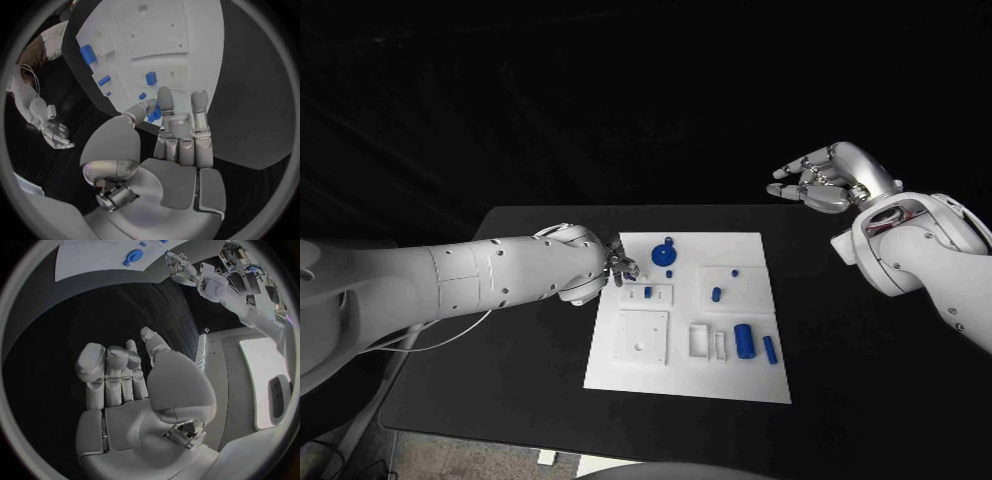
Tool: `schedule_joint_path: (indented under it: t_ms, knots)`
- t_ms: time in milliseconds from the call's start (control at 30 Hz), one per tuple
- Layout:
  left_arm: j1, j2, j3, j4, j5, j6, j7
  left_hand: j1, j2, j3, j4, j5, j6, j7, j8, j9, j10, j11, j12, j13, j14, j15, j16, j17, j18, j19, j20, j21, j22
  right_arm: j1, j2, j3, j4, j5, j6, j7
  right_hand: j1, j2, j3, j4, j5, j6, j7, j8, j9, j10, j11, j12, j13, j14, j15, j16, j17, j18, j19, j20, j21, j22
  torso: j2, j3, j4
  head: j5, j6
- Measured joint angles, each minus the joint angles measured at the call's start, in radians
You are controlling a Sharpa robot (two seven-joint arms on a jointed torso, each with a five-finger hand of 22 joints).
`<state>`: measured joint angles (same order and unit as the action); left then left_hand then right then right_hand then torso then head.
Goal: Assemble the parts on the task board
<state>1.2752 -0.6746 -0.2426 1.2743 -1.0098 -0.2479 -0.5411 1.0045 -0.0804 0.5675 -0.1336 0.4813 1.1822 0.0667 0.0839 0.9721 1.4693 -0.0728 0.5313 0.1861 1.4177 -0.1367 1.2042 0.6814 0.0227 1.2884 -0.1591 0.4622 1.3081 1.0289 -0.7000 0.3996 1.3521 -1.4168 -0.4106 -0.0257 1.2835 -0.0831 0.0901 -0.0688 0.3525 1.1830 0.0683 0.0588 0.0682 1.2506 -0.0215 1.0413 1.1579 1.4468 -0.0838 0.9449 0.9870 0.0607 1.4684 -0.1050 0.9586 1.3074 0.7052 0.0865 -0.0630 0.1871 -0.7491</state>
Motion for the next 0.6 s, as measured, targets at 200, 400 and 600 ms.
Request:
schedule_joint_path:
  t_ms: [200, 400, 600]
  knots:
    - [-0.01, 0.003, 0.0, -0.006, 0.0, 0.019, -0.003, 0.002, 0.002, 0.0, 0.0, 0.002, 0.0, 0.0, -0.003, 0.0, 0.0, 0.0, 0.0, -0.001, 0.001, 0.001, 0.0, 0.0, 0.0, 0.0, 0.0, 0.0, 0.0, 0.0, -0.001, 0.0, 0.001, 0.001, 0.0, 0.0, 0.0, 0.0, 0.0, 0.0, 0.0, 0.0, 0.0, 0.0, 0.0, 0.0, 0.0, 0.0, 0.0, 0.0, 0.0, 0.0, 0.0, 0.0, 0.0, 0.0, 0.0, 0.0, 0.0, 0.0, 0.0, -0.001, -0.002]
    - [-0.019, 0.006, 0.0, -0.009, 0.0, 0.033, -0.006, 0.003, 0.003, 0.0, 0.0, 0.002, 0.0, 0.0, -0.004, 0.0, 0.0, 0.0, 0.0, -0.001, 0.001, 0.001, 0.0, 0.0, 0.0, 0.0, 0.0, 0.0, 0.0, 0.0, -0.001, 0.0, 0.001, 0.001, 0.001, -0.001, 0.0, 0.0, 0.0, 0.0, 0.0, 0.0, 0.0, 0.0, 0.0, 0.0, 0.0, 0.0, 0.0, 0.0, 0.0, 0.0, 0.0, 0.0, 0.0, 0.0, 0.0, 0.0, 0.0, -0.0005, 0.0008, -0.004, -0.003]
    - [-0.025, 0.009, 0.0, -0.012, 0.0, 0.045, -0.007, 0.004, 0.004, 0.0, 0.0, 0.002, 0.0, 0.0, -0.004, 0.0, 0.0, 0.0, 0.0, -0.001, 0.001, 0.001, 0.0, 0.004, 0.0, 0.0, 0.0, 0.004, 0.0, 0.0, -0.001, 0.0, -0.001, 0.002, 0.002, -0.002, 0.0, 0.0, -0.003, 0.003, 0.006, 0.0, 0.0, 0.0, 0.0, 0.0, 0.0, -0.004, -0.001, 0.0, 0.0, -0.004, 0.0, 0.0, 0.0, 0.0, -0.004, 0.0, 0.0, -0.0005, 0.0004, -0.005, -0.005]
